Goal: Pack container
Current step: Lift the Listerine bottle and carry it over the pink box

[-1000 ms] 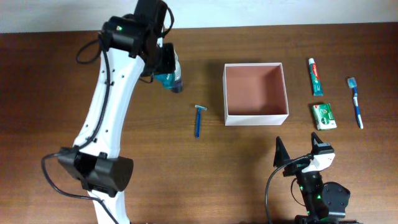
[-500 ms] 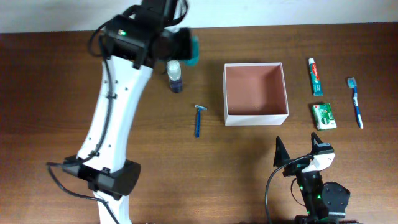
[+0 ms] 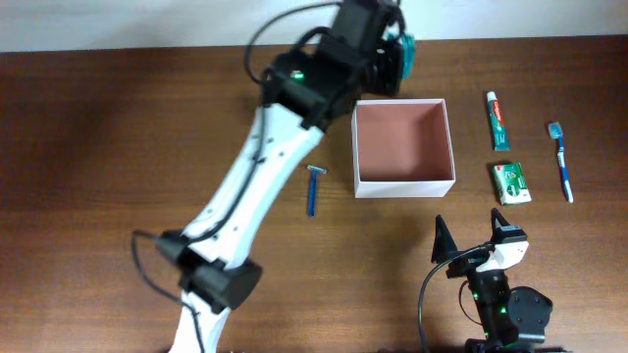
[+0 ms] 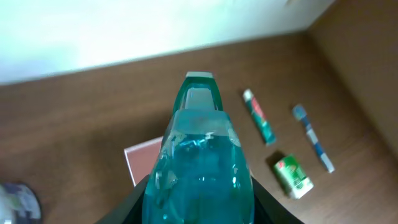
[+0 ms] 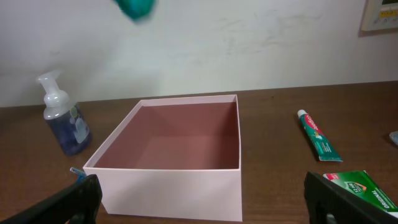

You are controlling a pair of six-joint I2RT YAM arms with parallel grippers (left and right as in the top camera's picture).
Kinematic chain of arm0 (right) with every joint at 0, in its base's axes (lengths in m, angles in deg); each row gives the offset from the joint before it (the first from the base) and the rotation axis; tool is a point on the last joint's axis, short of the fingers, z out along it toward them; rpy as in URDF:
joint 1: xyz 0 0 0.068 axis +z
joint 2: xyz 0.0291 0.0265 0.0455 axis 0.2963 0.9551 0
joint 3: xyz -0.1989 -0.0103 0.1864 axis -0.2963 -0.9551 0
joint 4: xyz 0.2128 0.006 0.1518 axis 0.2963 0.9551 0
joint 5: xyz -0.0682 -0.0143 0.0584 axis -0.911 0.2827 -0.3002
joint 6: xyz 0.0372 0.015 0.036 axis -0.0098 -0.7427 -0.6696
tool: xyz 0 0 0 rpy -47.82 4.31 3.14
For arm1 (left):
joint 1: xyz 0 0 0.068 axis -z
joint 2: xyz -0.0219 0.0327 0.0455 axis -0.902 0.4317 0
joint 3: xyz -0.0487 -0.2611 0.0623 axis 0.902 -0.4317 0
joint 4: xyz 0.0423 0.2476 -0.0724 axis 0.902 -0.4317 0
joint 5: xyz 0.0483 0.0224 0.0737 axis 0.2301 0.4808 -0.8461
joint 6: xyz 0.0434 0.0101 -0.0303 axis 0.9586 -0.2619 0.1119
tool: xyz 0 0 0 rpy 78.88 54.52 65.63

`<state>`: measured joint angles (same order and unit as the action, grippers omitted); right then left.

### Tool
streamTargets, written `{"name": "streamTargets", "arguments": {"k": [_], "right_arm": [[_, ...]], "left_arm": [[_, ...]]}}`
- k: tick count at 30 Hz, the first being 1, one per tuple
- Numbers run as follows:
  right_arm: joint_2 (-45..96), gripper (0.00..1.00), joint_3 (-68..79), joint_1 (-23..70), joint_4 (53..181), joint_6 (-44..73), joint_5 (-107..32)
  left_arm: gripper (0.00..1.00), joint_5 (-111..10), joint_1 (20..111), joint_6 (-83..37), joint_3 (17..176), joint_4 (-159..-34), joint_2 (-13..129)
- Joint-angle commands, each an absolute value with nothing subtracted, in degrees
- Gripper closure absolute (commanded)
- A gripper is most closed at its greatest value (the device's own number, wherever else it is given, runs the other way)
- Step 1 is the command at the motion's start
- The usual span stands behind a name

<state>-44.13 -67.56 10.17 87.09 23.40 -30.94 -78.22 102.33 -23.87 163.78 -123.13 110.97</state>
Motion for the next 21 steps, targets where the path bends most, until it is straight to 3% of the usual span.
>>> {"name": "streamTargets", "arguments": {"k": [1, 21], "right_arm": [[-44.7, 0.01, -67.8, 10.5, 87.4, 23.2, -30.8], [-44.7, 0.01, -67.8, 10.5, 87.4, 23.2, -30.8]], "left_arm": [[0.62, -79.6, 103.4, -23.2, 164.9, -123.7, 114.1], [0.62, -81.2, 104.5, -25.2, 164.8, -130.9, 123.9]]}}
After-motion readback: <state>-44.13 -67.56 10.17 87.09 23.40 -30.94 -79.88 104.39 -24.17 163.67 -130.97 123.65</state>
